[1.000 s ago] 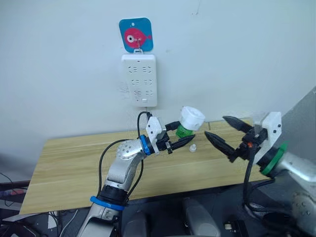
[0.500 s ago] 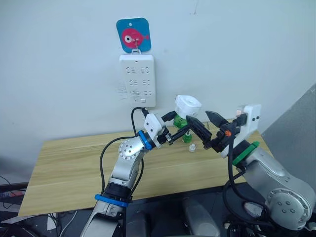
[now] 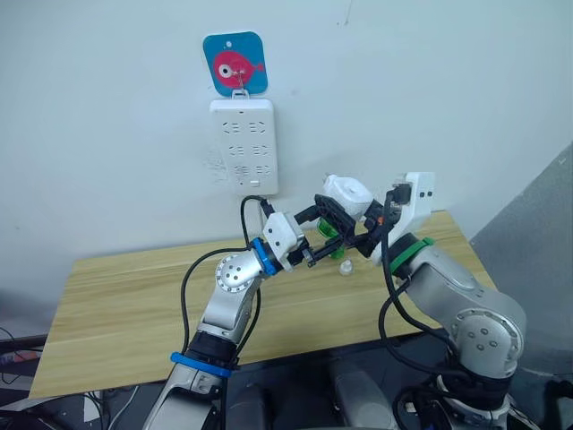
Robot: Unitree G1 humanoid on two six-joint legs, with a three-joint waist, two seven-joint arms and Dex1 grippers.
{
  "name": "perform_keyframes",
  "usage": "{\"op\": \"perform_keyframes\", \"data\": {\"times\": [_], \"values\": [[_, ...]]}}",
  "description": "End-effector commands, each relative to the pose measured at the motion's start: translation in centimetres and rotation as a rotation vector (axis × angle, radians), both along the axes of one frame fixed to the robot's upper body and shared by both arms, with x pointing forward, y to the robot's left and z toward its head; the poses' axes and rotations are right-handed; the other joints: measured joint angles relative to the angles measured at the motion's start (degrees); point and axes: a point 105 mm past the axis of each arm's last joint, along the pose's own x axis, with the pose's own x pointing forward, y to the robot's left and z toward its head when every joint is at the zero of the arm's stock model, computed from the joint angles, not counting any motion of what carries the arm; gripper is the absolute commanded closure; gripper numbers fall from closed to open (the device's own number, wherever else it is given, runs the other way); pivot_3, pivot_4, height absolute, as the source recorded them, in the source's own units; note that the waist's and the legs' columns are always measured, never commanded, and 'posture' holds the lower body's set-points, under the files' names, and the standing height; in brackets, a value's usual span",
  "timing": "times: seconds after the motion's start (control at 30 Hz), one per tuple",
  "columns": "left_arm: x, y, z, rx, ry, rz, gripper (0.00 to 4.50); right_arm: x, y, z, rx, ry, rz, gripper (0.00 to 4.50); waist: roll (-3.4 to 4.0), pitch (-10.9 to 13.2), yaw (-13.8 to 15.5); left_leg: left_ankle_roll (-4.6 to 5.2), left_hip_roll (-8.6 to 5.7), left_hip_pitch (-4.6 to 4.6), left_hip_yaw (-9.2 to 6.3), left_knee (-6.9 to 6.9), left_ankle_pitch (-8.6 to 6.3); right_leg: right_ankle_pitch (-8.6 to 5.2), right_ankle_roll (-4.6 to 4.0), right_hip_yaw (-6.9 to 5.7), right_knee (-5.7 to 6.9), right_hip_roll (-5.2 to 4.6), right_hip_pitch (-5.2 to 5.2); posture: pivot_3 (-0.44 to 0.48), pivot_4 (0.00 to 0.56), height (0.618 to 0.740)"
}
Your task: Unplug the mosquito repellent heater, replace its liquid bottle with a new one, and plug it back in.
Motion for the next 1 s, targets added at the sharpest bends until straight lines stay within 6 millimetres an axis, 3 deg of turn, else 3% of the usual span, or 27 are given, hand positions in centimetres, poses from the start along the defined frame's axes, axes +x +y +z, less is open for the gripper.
{"op": "perform_keyframes", "data": {"times": [0.03,0.1,0.4,0.57,0.63,0.93,1.0], "values": [[-0.4,-0.1,0.8,-0.017,-0.049,0.001,2.06,-0.4,0.3,1.3,0.038,-0.05,0.016,0.92,0.0,0.0,0.04,0.0,0.0,-0.01,-0.02,0.0,0.0,0.0,0.0,-0.02,-0.01,0.0,0.0,-0.229,0.155,0.733],[-0.3,0.0,0.8,-0.018,-0.048,0.009,2.06,-0.5,0.4,1.3,0.041,-0.052,0.022,1.46,0.0,0.0,0.04,0.0,0.0,-0.01,-0.02,0.0,0.0,0.0,0.01,0.0,-0.01,0.0,-0.01,-0.229,0.155,0.733],[-0.9,0.1,-0.2,0.018,-0.028,-0.025,2.06,-0.5,0.5,1.5,0.058,-0.054,0.024,1.46,0.0,0.0,0.04,0.0,0.01,-0.01,-0.02,-0.02,0.0,-0.16,0.27,0.01,-0.01,0.0,-0.01,-0.222,0.153,0.733],[-0.7,1.8,-1.8,0.064,0.105,-0.028,0.48,-0.4,0.1,1.5,0.04,-0.067,0.004,1.46,0.01,0.0,0.02,0.0,0.02,0.0,-0.02,-0.06,0.0,-0.17,0.28,0.01,-0.01,0.01,-0.03,-0.224,0.153,0.733],[-0.6,3.5,-1.6,0.065,0.14,0.008,0.0,-0.5,-0.2,1.5,0.009,-0.085,-0.006,1.46,0.01,0.0,-0.02,0.0,0.03,-0.01,-0.01,-0.07,0.0,-0.18,0.29,0.02,0.0,0.01,-0.06,-0.219,0.149,0.733],[1.8,12.5,1.3,0.003,0.14,0.435,0.0,-1.3,-0.5,1.5,-0.192,-0.184,0.058,1.46,0.0,0.0,0.44,0.0,0.04,-0.03,-0.03,-0.14,0.0,-0.18,0.29,0.0,-0.05,-0.02,-0.1,-0.176,0.152,0.733],[2.5,13.7,1.6,0.005,0.15,0.481,0.0,-1.5,-0.5,1.5,-0.229,-0.199,0.076,1.46,0.0,0.01,0.67,0.0,0.04,-0.03,-0.05,-0.14,0.0,-0.18,0.3,-0.04,-0.05,-0.01,-0.1,-0.163,0.153,0.733]]}}
